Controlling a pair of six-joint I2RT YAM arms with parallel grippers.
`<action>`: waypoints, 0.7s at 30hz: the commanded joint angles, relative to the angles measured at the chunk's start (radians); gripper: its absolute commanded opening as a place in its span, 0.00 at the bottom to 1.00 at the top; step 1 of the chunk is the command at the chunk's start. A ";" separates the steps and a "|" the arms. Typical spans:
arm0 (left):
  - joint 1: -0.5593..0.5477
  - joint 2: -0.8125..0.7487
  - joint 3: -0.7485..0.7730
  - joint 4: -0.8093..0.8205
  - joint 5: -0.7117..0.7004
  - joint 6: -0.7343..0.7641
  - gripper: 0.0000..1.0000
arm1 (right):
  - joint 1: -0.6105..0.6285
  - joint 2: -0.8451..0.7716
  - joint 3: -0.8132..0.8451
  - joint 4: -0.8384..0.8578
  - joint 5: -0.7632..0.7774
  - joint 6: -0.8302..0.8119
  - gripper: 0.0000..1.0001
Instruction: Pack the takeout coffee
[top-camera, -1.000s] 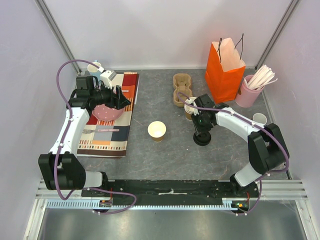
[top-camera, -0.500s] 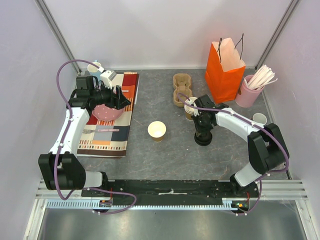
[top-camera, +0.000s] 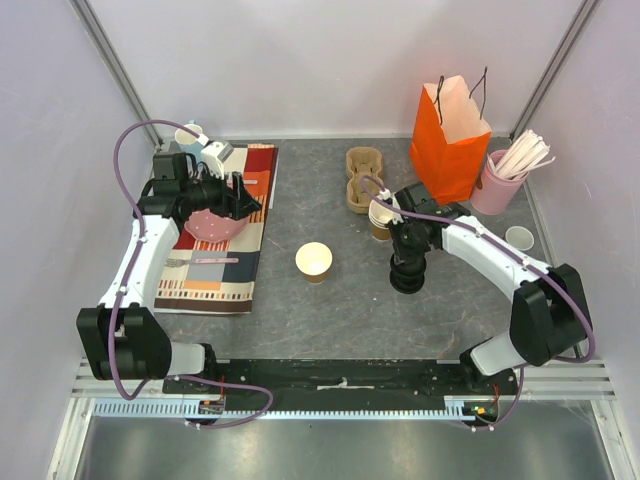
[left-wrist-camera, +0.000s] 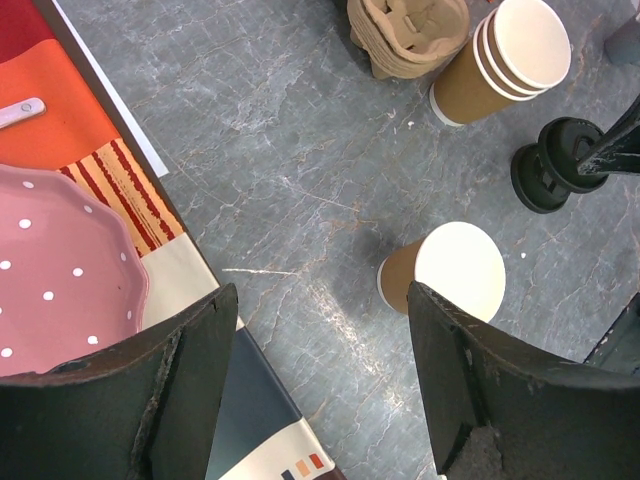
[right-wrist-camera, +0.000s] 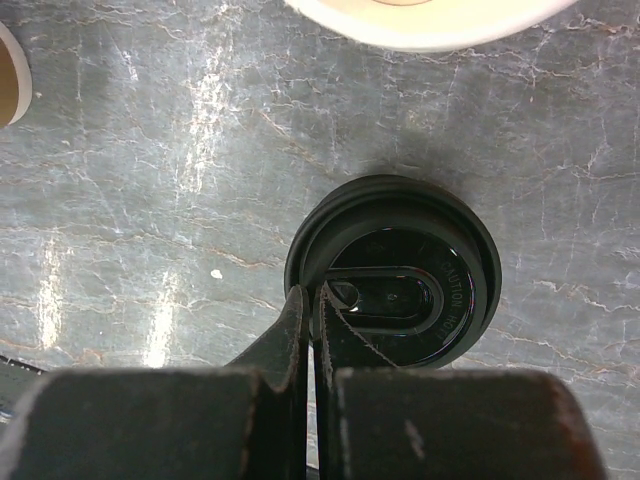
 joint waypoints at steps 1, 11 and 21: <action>-0.005 -0.028 -0.004 0.018 0.029 0.029 0.76 | 0.022 -0.038 0.055 -0.036 -0.010 -0.031 0.00; -0.003 -0.028 0.001 0.012 0.019 0.019 0.76 | 0.231 -0.161 0.175 -0.107 -0.140 -0.128 0.00; -0.003 -0.046 -0.017 0.001 -0.011 0.041 0.76 | 0.441 0.041 0.313 0.159 -0.137 -0.281 0.00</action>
